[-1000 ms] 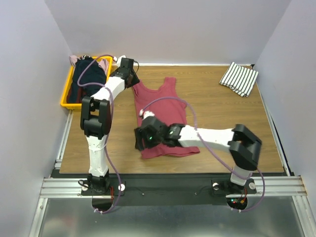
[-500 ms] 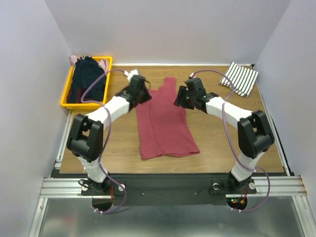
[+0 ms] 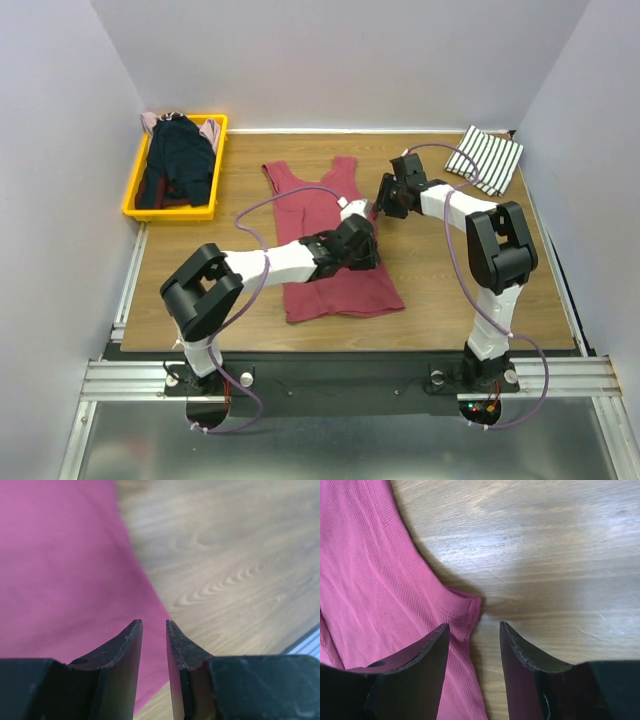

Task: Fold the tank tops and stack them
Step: Fold the tank top

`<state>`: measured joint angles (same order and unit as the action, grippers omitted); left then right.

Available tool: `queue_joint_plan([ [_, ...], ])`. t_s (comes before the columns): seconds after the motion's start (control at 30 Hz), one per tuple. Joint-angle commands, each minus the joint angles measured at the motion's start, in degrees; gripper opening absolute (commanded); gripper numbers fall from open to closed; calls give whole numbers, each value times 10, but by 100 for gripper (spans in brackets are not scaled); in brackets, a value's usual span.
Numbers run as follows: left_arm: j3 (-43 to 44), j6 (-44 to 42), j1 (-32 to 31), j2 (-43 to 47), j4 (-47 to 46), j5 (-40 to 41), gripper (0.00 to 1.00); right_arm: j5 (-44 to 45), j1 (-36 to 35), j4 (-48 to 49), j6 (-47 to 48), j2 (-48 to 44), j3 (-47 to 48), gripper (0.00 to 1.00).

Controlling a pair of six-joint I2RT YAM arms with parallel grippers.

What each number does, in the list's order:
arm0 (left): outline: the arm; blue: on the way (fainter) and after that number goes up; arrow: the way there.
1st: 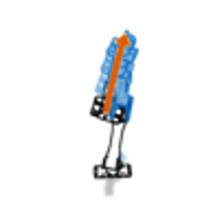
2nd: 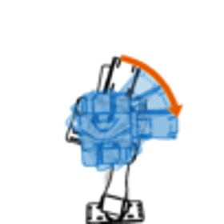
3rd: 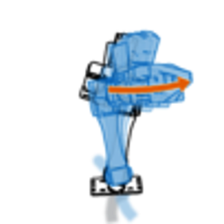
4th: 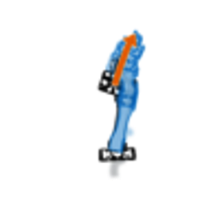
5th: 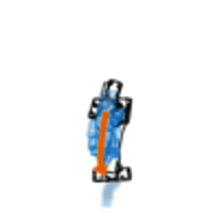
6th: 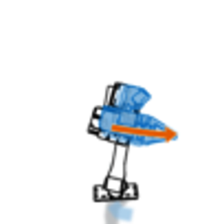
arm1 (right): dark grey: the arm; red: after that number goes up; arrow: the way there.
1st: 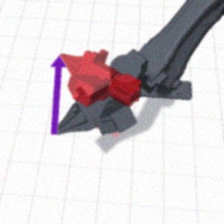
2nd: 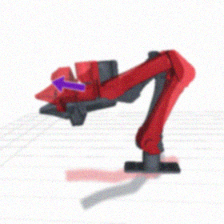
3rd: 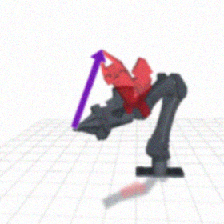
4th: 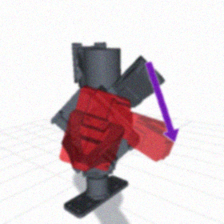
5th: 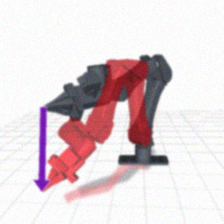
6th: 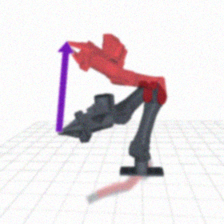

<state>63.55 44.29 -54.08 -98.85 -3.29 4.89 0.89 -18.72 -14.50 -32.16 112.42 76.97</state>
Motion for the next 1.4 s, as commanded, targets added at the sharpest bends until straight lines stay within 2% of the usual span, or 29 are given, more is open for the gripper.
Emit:
queue_joint_plan([
  [0.0, 20, 14, -32, -42, -19, 18, 36, -6, -5, 11, 2, 16, 27, 50],
  [0.23, 23, 22, -70, -71, -12, 32, 27, 2, -4, 11, 0, 50, 39, 43],
  [0.3, 25, 22, -79, -78, -8, 35, 27, 10, -4, 10, 1, 56, 45, 36],
  [0.33, 26, 20, -87, -78, -9, 36, 27, 15, -4, 10, 0, 58, 46, 27],
  [0.47, 31, 15, -104, -79, -2, 42, 27, 53, -3, 10, 9, 61, 48, 10],
  [0.5, 32, 13, -107, -82, 0, 42, 27, 66, -1, 10, 11, 60, 46, 8],
  [0.73, 10, 26, -120, -94, 32, 55, 24, 118, 5, 10, 36, 23, 20, 5],
  [0.97, -24, 37, -136, -81, 71, 65, 18, 118, 6, 11, 34, -37, -34, 4],
  [1.07, -49, 40, -139, -58, 75, 58, 14, 119, 6, 12, 31, -69, -80, 4],
  [1.37, -136, 52, -174, 20, 85, 34, 11, 141, 6, 20, 25, -141, -158, 4],
])
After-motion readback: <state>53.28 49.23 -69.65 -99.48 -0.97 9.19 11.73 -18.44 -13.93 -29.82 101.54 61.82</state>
